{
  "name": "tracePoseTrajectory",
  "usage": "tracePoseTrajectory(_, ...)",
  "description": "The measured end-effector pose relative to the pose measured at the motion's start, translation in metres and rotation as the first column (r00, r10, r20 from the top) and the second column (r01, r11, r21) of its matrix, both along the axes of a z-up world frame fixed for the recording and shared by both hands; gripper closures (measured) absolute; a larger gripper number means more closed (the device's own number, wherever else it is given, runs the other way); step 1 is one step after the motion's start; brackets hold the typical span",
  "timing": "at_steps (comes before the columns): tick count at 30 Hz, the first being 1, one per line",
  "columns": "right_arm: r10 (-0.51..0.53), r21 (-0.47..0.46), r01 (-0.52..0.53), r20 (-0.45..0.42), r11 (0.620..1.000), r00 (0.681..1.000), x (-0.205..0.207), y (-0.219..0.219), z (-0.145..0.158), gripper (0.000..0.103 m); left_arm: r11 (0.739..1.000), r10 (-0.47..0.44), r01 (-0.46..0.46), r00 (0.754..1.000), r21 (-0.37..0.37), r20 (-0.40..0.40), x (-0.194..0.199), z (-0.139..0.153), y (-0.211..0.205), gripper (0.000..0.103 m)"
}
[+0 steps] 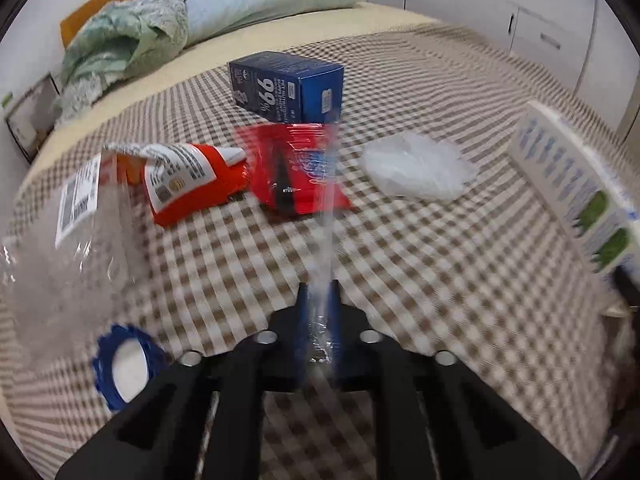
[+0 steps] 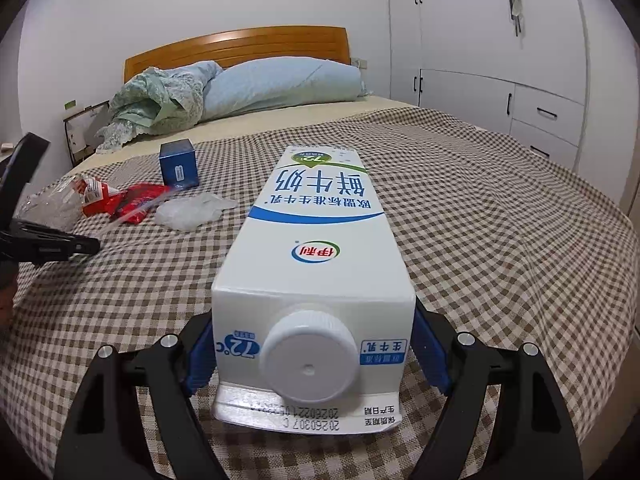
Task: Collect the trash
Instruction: 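Carry carton and plastic to the wastebasket and open both tools to drop them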
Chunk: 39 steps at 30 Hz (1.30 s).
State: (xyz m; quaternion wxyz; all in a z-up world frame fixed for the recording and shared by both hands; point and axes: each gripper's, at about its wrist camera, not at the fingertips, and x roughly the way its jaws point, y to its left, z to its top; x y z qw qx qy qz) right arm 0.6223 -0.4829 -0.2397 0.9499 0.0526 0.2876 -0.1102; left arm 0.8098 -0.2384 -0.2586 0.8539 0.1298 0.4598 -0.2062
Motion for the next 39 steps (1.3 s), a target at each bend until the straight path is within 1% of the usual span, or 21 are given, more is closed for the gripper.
tracePoseTrajectory(4,-0.008,0.008,0.008,-0.005,1.000,1.000,0.000,-0.001,0.000,0.033,0.995,0.032,-0.033,0.999,-0.091,-0.015,-0.033,0.021,0.019,0.100)
tracePoseTrajectory(8,-0.025,-0.018,0.025,-0.014,1.000,1.000,-0.002,0.002,0.004,0.034,0.977,0.089,-0.093,0.996,-0.192,-0.033,-0.080,0.055,0.040,0.100)
tracePoseTrajectory(10,-0.023,0.024,0.023,-0.004,0.999,1.000,-0.020,-0.001,0.016,0.034,0.966,0.102,-0.107,0.994,-0.237,-0.032,-0.110,0.074,0.047,0.100)
tracePoseTrajectory(11,-0.024,0.033,0.024,0.010,0.999,1.000,-0.034,-0.002,0.024,0.034,0.960,0.101,-0.105,0.994,-0.261,-0.031,-0.125,0.083,0.052,0.100)
tracePoseTrajectory(14,-0.038,-0.012,0.039,0.051,0.999,0.998,-0.097,-0.004,0.050,0.034,0.947,0.079,-0.085,0.996,-0.309,-0.033,-0.180,0.102,0.056,0.100)
tracePoseTrajectory(17,-0.083,-0.060,0.086,0.046,0.994,0.995,-0.176,-0.021,0.064,0.034,0.943,0.005,-0.020,0.999,-0.332,-0.046,-0.234,0.106,0.044,0.100)
tracePoseTrajectory(19,-0.144,-0.086,0.145,0.015,0.986,0.989,-0.235,-0.038,0.061,0.034,0.936,-0.070,0.041,0.995,-0.350,-0.069,-0.271,0.102,0.031,0.100)
tracePoseTrajectory(21,-0.223,-0.087,0.218,-0.049,0.972,0.974,-0.293,-0.059,0.048,0.034,0.930,-0.144,0.107,0.986,-0.350,-0.081,-0.306,0.094,0.011,0.100)
tracePoseTrajectory(23,-0.260,-0.050,0.256,-0.127,0.965,0.957,-0.328,-0.073,0.028,0.034,0.924,-0.207,0.164,0.974,-0.345,-0.089,-0.333,0.084,-0.009,0.100)
tracePoseTrajectory(25,-0.293,0.009,0.302,-0.227,0.953,0.929,-0.369,-0.088,-0.005,0.034,0.916,-0.267,0.218,0.958,-0.338,-0.108,-0.357,0.069,-0.033,0.100)
tracePoseTrajectory(26,-0.295,0.019,0.310,-0.252,0.951,0.922,-0.377,-0.090,-0.015,0.034,0.915,-0.288,0.234,0.949,-0.329,-0.126,-0.367,0.061,-0.045,0.100)
tracePoseTrajectory(28,-0.290,0.061,0.327,-0.334,0.943,0.897,-0.393,-0.098,-0.048,0.033,0.916,-0.309,0.247,0.936,-0.317,-0.166,-0.379,0.046,-0.065,0.100)
tracePoseTrajectory(29,-0.280,0.083,0.331,-0.371,0.940,0.886,-0.395,-0.102,-0.062,0.033,0.917,-0.316,0.250,0.931,-0.312,-0.182,-0.384,0.040,-0.073,0.100)
tracePoseTrajectory(30,-0.258,0.116,0.339,-0.437,0.934,0.862,-0.393,-0.108,-0.085,0.033,0.920,-0.319,0.251,0.926,-0.301,-0.201,-0.390,0.034,-0.081,0.100)
tracePoseTrajectory(32,-0.210,0.166,0.342,-0.526,0.925,0.824,-0.384,-0.116,-0.116,0.033,0.924,-0.327,0.263,0.920,-0.279,-0.217,-0.398,0.026,-0.093,0.100)
tracePoseTrajectory(33,-0.198,0.178,0.345,-0.550,0.922,0.811,-0.379,-0.119,-0.125,0.033,0.925,-0.332,0.271,0.918,-0.266,-0.218,-0.400,0.023,-0.098,0.100)
tracePoseTrajectory(35,-0.201,0.169,0.374,-0.611,0.912,0.766,-0.371,-0.129,-0.148,0.032,0.929,-0.332,0.278,0.917,-0.244,-0.220,-0.406,0.019,-0.104,0.100)
tracePoseTrajectory(36,-0.203,0.157,0.406,-0.674,0.900,0.711,-0.364,-0.137,-0.165,0.032,0.931,-0.329,0.276,0.917,-0.238,-0.227,-0.405,0.017,-0.105,0.100)
tracePoseTrajectory(37,-0.197,0.158,0.423,-0.706,0.892,0.680,-0.360,-0.141,-0.175,0.032,0.933,-0.327,0.275,0.915,-0.232,-0.234,-0.406,0.013,-0.105,0.100)
tracePoseTrajectory(38,-0.189,0.168,0.435,-0.724,0.884,0.663,-0.357,-0.146,-0.183,0.032,0.934,-0.328,0.276,0.914,-0.224,-0.240,-0.406,0.009,-0.108,0.100)
tracePoseTrajectory(39,-0.178,0.181,0.438,-0.730,0.881,0.660,-0.353,-0.147,-0.188,0.032,0.936,-0.327,0.278,0.913,-0.217,-0.243,-0.406,0.005,-0.109,0.100)
